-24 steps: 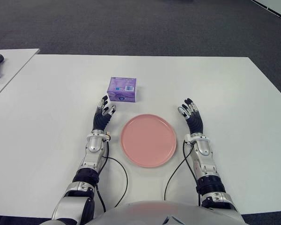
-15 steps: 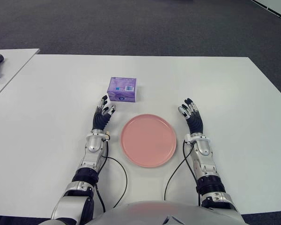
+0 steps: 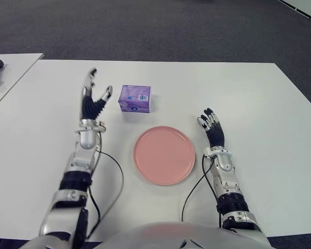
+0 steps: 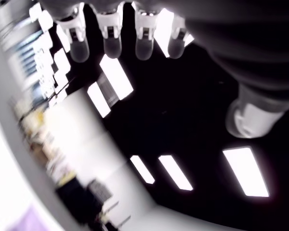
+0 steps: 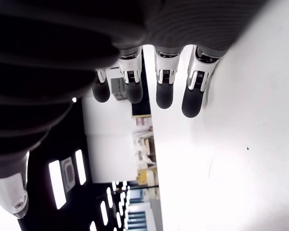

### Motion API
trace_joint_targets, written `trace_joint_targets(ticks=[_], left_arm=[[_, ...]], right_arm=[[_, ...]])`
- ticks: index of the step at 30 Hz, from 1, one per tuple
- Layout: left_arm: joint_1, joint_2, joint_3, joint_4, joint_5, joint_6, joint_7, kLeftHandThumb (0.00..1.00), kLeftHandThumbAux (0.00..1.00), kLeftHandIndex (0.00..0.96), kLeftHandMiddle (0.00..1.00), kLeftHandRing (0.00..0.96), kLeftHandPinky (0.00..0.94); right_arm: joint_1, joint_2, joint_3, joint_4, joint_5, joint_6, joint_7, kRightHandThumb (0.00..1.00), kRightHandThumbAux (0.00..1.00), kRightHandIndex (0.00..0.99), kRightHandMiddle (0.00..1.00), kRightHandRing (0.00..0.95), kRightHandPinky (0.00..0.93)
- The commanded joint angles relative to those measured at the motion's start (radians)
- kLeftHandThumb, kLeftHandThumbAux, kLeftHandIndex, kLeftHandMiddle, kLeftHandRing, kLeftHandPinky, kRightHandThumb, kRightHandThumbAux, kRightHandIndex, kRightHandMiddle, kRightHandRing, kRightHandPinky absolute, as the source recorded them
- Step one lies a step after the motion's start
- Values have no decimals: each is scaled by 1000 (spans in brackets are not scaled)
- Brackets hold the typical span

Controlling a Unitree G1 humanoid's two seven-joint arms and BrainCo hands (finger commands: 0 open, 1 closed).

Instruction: Put the tissue paper into the plate.

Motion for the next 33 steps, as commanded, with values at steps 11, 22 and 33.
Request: trace_joint_targets(ticks=[11, 22, 33], left_arm=[[-243, 113, -138, 260, 234, -14, 288, 235, 353, 0, 0, 0, 0], [-346, 155, -238, 357, 264, 3, 229, 236, 254, 0, 0, 0, 0], [-491, 112, -391, 522, 308, 62, 89, 238, 216, 0, 0, 0, 0]], right_arm=[[22, 8, -6, 59, 5, 49, -6, 402, 577, 38, 83, 78, 107], [19, 9, -11, 72, 8, 38, -2, 413, 586, 38, 83, 73, 107], [12, 10, -13, 89, 5, 35, 0, 409, 587, 47, 84, 77, 114]])
